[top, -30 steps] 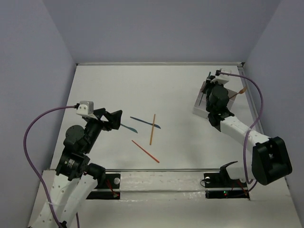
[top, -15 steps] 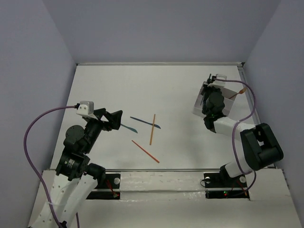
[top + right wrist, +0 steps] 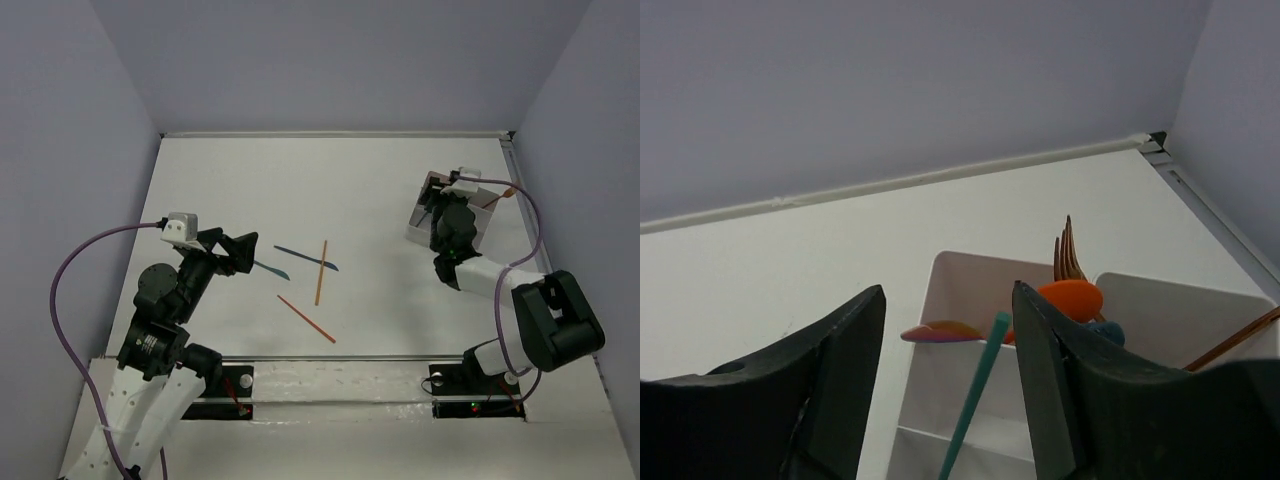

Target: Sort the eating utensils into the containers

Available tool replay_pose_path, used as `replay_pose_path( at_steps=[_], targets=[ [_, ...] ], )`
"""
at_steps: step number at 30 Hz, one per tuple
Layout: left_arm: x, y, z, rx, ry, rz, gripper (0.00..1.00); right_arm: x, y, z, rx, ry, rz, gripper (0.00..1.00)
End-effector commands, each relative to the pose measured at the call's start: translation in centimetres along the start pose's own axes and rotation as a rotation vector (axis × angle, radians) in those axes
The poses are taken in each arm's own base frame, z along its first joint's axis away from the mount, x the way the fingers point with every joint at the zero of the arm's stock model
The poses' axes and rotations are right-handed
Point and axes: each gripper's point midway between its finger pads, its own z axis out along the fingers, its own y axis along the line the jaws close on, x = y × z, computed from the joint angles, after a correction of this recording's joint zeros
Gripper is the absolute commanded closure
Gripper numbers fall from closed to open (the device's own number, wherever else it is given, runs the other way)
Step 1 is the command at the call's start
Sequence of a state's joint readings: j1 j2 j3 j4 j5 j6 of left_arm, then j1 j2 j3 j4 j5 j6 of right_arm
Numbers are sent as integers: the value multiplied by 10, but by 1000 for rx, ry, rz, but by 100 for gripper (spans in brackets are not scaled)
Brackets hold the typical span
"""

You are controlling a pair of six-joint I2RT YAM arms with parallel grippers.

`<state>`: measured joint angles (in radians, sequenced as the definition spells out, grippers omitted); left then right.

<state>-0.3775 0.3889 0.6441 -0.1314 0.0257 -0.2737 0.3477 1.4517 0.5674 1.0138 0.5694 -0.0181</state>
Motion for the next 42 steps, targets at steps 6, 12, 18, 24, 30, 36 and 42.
replay_pose_path(
  at_steps=[6,12,18,24,30,36,42],
  targets=[
    [-29,-9,0,24,-85,1,1,-30,89,-23,-267,190,143,40],
    [-27,-7,1,18,-75,3,1,25,163,-69,-406,472,105,46],
    [-27,-6,3,15,-75,2,1,78,217,-113,-497,689,78,51],
    [-28,-6,1,15,-78,2,1,120,248,-124,-499,833,56,45],
    [-29,-7,0,18,-84,2,1,149,255,-122,-441,899,62,45],
    [-30,-9,-2,27,-89,0,1,171,254,-125,-411,946,51,55],
    [-30,-9,-3,29,-91,2,1,185,261,-132,-419,984,46,60]
  ],
)
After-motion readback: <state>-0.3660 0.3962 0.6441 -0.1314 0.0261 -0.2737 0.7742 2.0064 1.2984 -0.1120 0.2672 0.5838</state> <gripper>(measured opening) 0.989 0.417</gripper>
